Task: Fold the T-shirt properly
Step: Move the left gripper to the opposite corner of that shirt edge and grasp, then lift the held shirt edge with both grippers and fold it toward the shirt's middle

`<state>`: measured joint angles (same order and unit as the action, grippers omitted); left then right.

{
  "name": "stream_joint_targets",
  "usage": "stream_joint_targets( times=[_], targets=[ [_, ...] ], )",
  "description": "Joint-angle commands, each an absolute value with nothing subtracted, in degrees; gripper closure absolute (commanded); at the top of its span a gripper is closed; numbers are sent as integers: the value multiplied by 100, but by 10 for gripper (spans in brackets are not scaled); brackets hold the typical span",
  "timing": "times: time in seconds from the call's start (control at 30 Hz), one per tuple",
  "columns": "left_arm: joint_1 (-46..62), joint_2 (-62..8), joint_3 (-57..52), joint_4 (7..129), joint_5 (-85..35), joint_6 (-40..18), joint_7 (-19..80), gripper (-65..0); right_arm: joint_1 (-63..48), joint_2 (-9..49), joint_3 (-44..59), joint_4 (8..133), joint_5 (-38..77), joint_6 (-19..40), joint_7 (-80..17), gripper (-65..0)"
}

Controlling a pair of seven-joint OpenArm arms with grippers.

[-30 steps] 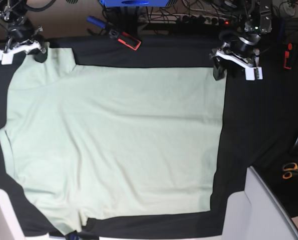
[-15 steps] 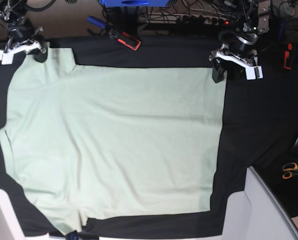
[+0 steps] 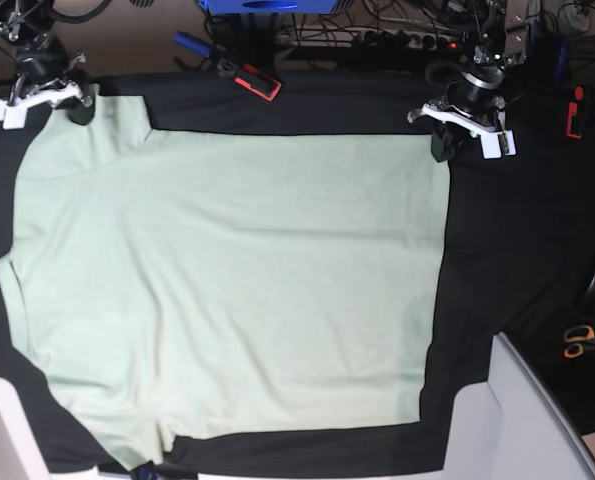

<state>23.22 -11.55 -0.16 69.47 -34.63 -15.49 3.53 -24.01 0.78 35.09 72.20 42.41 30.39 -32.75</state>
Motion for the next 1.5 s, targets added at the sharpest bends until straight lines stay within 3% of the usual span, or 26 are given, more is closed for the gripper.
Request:
stream_joint_targets(
  times=[0.0,0.27,0.7,1.1,1.3,1.47],
  targets=[
    [2431,-1121,48,6888,-3354,-1569,936,0,-2440,119,3503,7275,4251,3055,-3284,0],
    [2677,-1191,-4,7468,-3363,-1569,936,0,-2457,303,3503,7336,4242,3064,-3679,0],
    [3029,-1270,-13,8233,-3336,-1560,936,0,-2695,330,3521,8716,4251,3055,-4418,0],
    [3011,-1464,-13,8637,-3345,-1543,945,0,-2246,646,3530,8998,4251,2993,-4954,0],
    [2730,-1446,-22,8673,-3354,-1543,1710,0,-1912,787,3521,8980,4251,2897,-5226,0],
    [2598,-1437,-22,8919,-3363,-1543,1798,0,-1657,848,3512,8980,4251,2598,-5297,0]
  ],
)
